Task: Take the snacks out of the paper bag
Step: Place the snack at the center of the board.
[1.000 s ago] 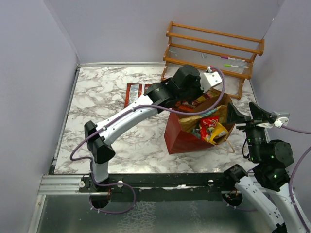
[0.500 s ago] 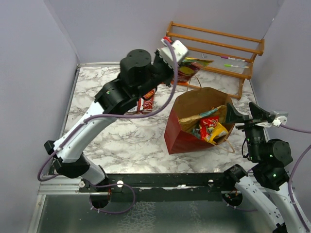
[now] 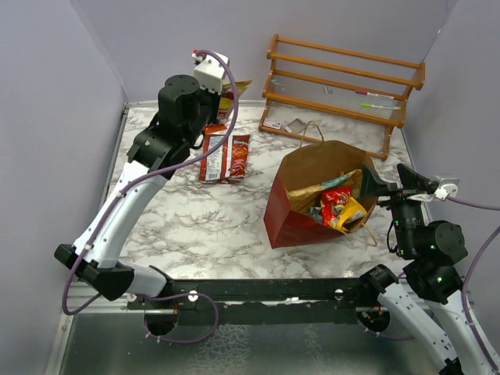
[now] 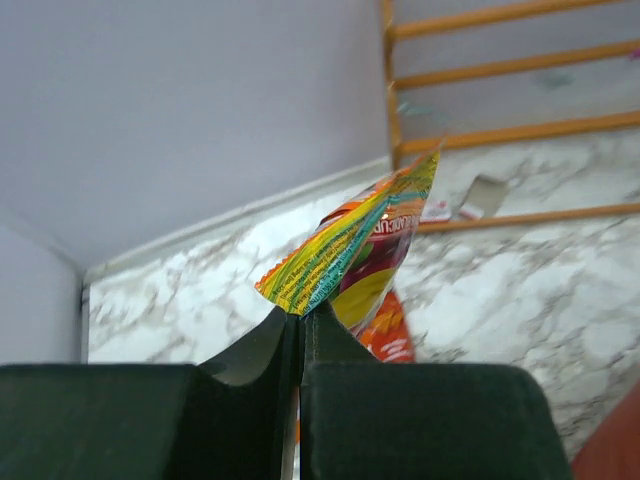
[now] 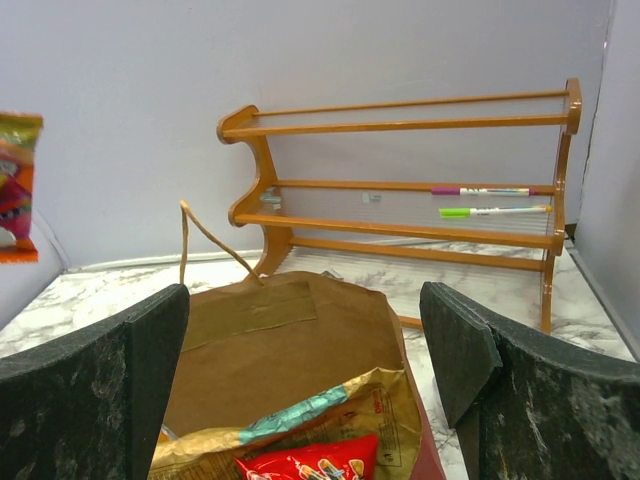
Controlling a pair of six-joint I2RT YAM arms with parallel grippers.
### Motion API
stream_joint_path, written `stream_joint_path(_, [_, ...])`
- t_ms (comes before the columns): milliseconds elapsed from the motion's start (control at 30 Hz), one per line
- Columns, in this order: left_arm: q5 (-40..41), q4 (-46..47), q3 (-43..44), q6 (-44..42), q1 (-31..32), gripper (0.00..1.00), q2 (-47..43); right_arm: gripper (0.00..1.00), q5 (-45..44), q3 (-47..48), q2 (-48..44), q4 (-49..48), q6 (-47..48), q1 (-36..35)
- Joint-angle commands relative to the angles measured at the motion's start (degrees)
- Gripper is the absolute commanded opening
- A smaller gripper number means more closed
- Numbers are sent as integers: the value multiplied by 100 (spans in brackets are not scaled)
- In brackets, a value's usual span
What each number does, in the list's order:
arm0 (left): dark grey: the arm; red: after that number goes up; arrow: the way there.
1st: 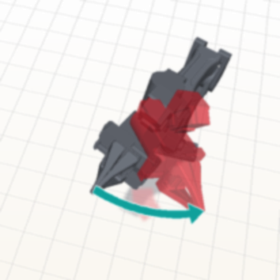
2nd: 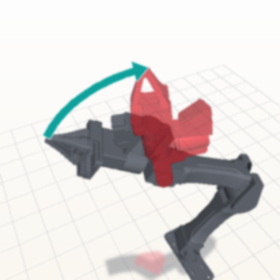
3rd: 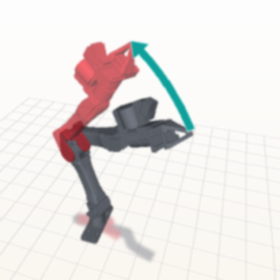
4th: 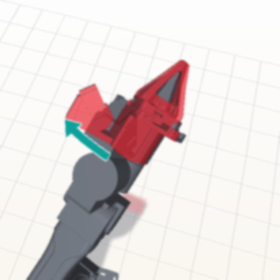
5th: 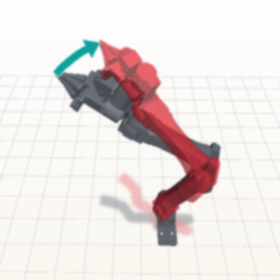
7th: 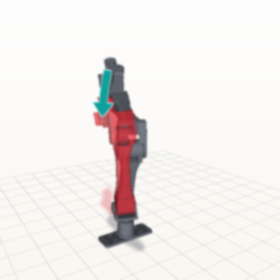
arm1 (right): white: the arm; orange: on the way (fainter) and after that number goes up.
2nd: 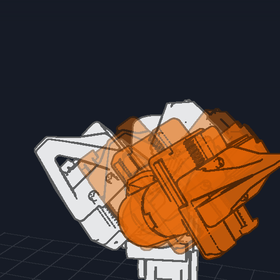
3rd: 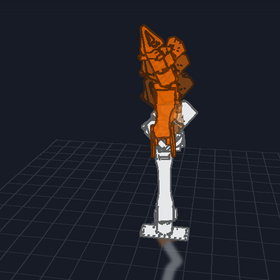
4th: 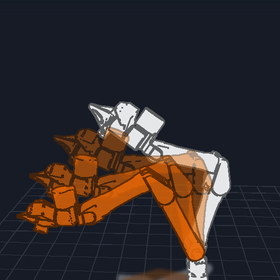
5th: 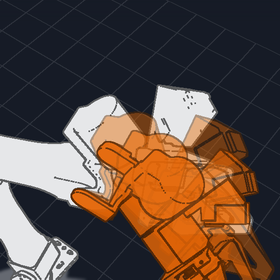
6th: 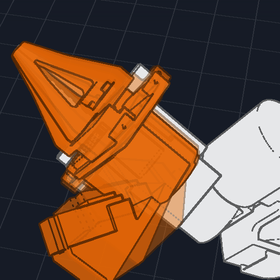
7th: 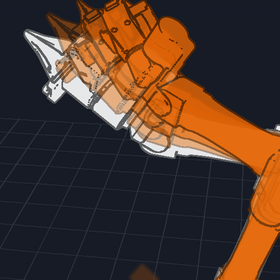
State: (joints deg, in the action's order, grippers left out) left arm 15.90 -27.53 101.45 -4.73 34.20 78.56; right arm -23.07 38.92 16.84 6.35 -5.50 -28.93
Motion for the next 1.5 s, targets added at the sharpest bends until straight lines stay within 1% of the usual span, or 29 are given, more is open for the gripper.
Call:
stream_joint_path(0, [267, 411, -660, 234, -748, 0, 62, 99, 71, -42, 73, -37, -65, 1])
stream_joint_path(67, [166, 512, -926, 338, -1074, 0, 185, 99, 75, -42, 76, -37, -66, 4])
stream_joint_path(167, [49, 562, -1060, 474, -1513, 0, 523, 99, 94, -42, 70, -54, -73, 1])
stream_joint_path(267, [-284, 349, -808, 612, -1887, 0, 1048, 99, 103, -42, 61, -48, -74, 3])
stream_joint_path(333, [-479, 234, -620, 606, -2011, 0, 1357, 99, 88, -42, 38, -33, -74, 1])
stream_joint_path(433, [-561, 160, -594, 557, -2037, 0, 1644, 99, 90, -42, 0, -7, -74, 6])
stream_joint_path(633, [-145, -80, -914, 726, -2114, 0, 1779, 99, 136, -43, 0, -11, -55, 1])
stream_joint_path(733, [-262, -513, -852, 957, -2127, 0, 1794, 99, 146, -42, 38, -11, -82, 6])
stream_joint_path(867, [-358, -898, -1002, 1082, -2128, 0, 1653, 99, 166, -55, 56, -35, -92, 1])
stream_joint_path(933, [-482, -1024, -1091, 1045, -2128, 0, 1628, 99, 188, -59, 69, -57, -100, 1])
stream_joint_path(1067, [-393, -1020, -1475, 858, -2128, 0, 1696, 99, 240, -61, 116, -81, -126, 1])
stream_joint_path(1133, [-367, -1138, -1396, 850, -2131, 0, 1822, 99, 246, -68, 128, -105, -134, 2])
stream_joint_path(1200, [-432, -1087, -1296, 813, -2145, 0, 2170, 99, 266, -68, 129, -101, -144, 6])
stream_joint_path(1300, [-306, -1479, -721, 941, -2221, 0, 2778, 99, 249, -65, 116, -83, -138, 2])
stream_joint_path(1467, [-288, -1650, -154, 1075, -2507, 0, 3503, 99, 182, -48, 55, -38, -96, 1])
